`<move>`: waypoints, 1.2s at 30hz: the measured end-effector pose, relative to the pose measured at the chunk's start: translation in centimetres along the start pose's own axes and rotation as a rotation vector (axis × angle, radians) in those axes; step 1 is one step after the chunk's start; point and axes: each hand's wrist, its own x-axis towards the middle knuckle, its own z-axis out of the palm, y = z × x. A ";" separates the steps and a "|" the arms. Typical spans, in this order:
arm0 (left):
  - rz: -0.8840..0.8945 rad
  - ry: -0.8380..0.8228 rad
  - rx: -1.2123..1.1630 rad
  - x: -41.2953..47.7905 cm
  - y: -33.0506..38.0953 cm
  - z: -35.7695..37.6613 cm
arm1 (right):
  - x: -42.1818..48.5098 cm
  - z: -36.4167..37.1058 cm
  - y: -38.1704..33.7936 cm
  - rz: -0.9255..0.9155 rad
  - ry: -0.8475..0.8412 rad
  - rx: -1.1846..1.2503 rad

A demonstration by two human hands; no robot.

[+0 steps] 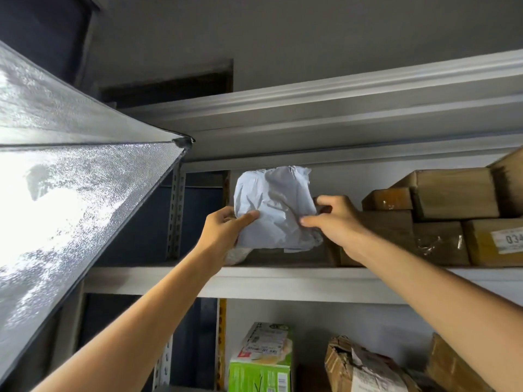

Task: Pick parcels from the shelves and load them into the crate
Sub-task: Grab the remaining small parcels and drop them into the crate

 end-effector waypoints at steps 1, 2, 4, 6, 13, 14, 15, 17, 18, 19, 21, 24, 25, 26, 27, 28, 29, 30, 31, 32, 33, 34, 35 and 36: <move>-0.032 0.004 -0.007 0.4 0.0 -0.2 | 0.2 0.6 0.2 0.013 0.007 0.017; -0.066 0.015 -0.007 0.7 0.0 -0.4 | 0.5 1.1 0.2 0.056 0.008 0.061; -0.101 0.053 0.002 1.3 0.1 -1.0 | 1.0 2.1 0.1 0.152 -0.037 0.160; -0.034 0.063 0.055 2.3 0.1 -1.9 | 2.1 2.9 0.2 0.142 -0.056 0.146; 0.343 0.155 0.255 6.7 -0.3 -4.8 | 5.2 6.1 -0.9 -0.259 -0.015 0.088; 0.334 0.177 0.251 7.4 -0.6 -5.1 | 5.5 6.7 -0.8 -0.287 -0.040 0.071; 0.327 0.192 0.246 8.1 -1.1 -5.4 | 5.9 7.3 -0.6 -0.304 -0.054 0.042; 0.298 0.176 0.219 9.3 -1.8 -6.0 | 6.9 8.5 0.0 -0.338 -0.014 -0.066; 0.267 0.136 0.181 9.7 -2.0 -6.1 | 7.4 9.2 0.2 -0.350 0.031 -0.139; 0.229 0.084 0.120 10.1 -2.3 -6.3 | 7.9 9.8 0.5 -0.340 0.055 -0.199; 0.113 -0.008 -0.111 10.7 -2.9 -6.4 | 8.6 10.8 0.8 -0.248 0.001 -0.195; -0.025 0.024 -0.359 11.6 -3.9 -7.0 | 8.6 12.0 0.5 -0.082 -0.336 0.029; -0.047 0.012 -0.314 11.8 -4.4 -7.3 | 8.6 12.2 0.3 -0.049 -0.457 0.187; -0.059 -0.003 -0.227 11.6 -4.7 -7.4 | 8.6 12.5 0.2 0.021 -0.542 0.357; -0.059 0.001 -0.101 11.4 -5.2 -7.6 | 8.5 12.7 0.2 0.072 -0.581 0.439; -0.046 0.014 0.036 11.1 -5.6 -7.7 | 8.6 12.8 0.4 0.090 -0.577 0.434; -0.020 0.021 0.170 11.0 -6.1 -8.0 | 8.7 12.8 0.5 0.060 -0.559 0.290; -0.001 0.013 0.272 10.8 -6.4 -8.2 | 8.6 13.0 0.8 0.003 -0.572 0.091; 0.006 -0.002 0.334 10.5 -6.6 -8.4 | 8.3 13.1 0.9 -0.051 -0.606 -0.075; 0.004 -0.010 0.365 10.2 -6.6 -8.5 | 8.1 13.2 1.1 -0.072 -0.640 -0.166; 0.000 -0.012 0.387 10.0 -6.6 -8.5 | 7.9 13.1 1.2 -0.073 -0.660 -0.195; -0.002 -0.004 0.393 9.9 -6.4 -8.5 | 7.6 13.1 1.2 -0.080 -0.646 -0.203; -0.005 0.004 0.394 9.8 -6.3 -8.4 | 7.4 13.0 1.0 -0.089 -0.620 -0.212; -0.001 0.004 0.397 9.7 -6.1 -8.3 | 7.2 13.0 1.0 -0.101 -0.597 -0.223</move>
